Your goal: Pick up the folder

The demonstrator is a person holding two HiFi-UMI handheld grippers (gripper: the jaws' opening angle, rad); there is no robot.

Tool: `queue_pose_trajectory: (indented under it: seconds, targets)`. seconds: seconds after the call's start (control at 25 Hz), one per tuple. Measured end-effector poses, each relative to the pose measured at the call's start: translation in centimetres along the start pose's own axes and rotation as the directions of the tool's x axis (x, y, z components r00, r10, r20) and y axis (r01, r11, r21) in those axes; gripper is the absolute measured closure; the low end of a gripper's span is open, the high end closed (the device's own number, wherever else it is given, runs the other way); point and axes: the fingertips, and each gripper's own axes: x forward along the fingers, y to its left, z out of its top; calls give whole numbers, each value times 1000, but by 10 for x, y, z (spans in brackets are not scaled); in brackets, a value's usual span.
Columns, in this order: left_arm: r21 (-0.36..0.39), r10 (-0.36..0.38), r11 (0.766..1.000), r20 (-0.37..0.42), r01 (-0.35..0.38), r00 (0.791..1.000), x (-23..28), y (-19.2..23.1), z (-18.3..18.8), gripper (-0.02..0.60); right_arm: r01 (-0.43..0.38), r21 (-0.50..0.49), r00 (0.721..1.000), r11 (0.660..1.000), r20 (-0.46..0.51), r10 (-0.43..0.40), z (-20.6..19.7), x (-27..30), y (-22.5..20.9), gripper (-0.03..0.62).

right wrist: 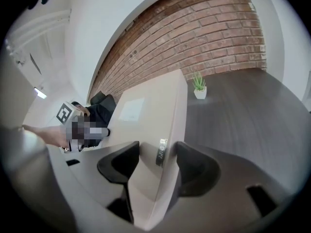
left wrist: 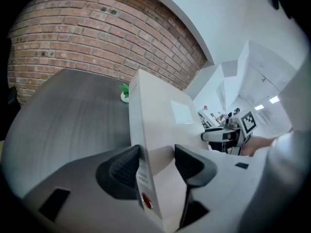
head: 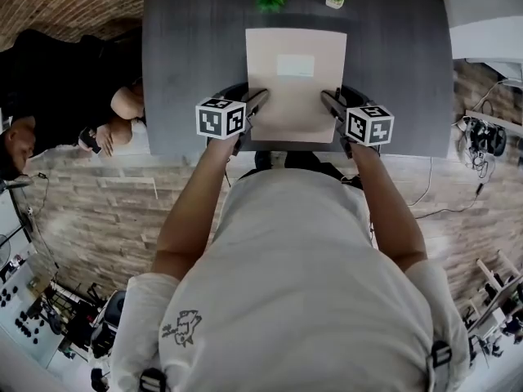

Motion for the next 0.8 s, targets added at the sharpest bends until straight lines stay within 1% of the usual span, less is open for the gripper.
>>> queue_pose_trajectory:
  seconds: [0.2, 0.4, 0.64, 0.8]
  targets:
    - [56, -4, 998, 52, 1, 999, -28, -7, 7, 342, 32, -34, 997, 999, 73, -29, 8, -18, 26, 352]
    - [120, -15, 993, 102, 3, 995, -61, -18, 8, 344, 66, -57, 988, 996, 141, -58, 7, -42, 56, 353]
    - [161, -32, 987, 131, 11, 991, -98, -25, -7, 345, 98, -74, 977, 992, 196, -82, -9, -63, 94, 355]
    - [181, -54, 983, 131, 29, 990, -117, -28, -22, 346, 122, -90, 972, 988, 211, -100, -24, -76, 116, 355]
